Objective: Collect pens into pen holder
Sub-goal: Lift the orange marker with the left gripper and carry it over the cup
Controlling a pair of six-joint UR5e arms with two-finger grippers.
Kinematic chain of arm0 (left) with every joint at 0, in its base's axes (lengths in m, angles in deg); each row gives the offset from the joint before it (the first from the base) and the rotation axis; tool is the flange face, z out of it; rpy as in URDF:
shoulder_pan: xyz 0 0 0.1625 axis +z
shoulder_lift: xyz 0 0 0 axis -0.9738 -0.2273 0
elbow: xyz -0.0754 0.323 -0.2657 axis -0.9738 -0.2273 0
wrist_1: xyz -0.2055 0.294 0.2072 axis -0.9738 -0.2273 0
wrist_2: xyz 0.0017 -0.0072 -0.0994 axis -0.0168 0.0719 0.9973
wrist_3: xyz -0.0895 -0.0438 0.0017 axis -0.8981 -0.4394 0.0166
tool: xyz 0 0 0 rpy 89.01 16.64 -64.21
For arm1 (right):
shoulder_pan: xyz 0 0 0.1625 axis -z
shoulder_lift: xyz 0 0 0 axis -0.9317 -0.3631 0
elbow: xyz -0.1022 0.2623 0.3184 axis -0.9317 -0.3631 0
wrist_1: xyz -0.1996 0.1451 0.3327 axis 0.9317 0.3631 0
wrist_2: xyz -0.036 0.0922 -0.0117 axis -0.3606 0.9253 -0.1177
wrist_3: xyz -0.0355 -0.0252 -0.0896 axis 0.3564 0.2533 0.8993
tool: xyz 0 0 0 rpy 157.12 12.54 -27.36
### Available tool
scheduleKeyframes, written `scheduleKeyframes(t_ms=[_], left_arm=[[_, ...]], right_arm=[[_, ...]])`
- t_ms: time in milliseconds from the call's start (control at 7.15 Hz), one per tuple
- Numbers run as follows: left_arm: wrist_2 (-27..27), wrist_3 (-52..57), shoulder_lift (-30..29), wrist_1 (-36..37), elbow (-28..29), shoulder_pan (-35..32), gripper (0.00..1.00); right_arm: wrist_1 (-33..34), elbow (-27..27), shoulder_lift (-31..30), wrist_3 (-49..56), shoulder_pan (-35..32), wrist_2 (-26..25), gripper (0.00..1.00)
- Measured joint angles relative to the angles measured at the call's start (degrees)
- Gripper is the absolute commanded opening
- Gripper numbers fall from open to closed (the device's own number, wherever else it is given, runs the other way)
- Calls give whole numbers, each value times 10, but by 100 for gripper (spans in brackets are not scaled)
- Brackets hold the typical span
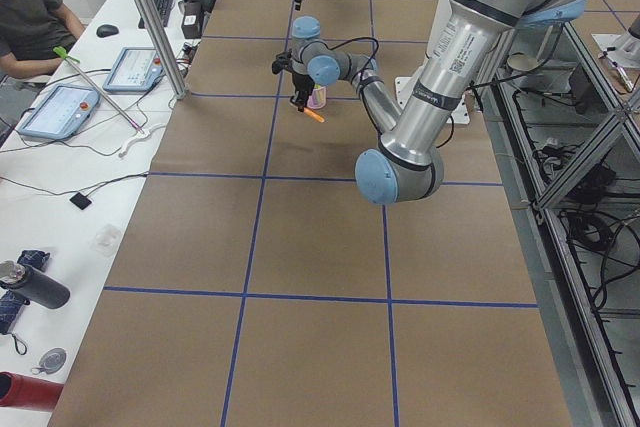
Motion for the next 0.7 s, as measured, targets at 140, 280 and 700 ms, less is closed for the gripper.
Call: scheduleKeyframes(t_ms=[140, 280, 700], left_arm=[[-52, -35, -12, -15, -22, 22, 0], [-87, -52, -29, -33, -28, 38, 0], [-249, -68, -58, -107, -14, 117, 0]], right_arm=[[0, 0, 0, 0, -1, 0, 98], [0, 0, 0, 0, -1, -1, 98], [1, -6, -1, 1, -2, -3, 98]])
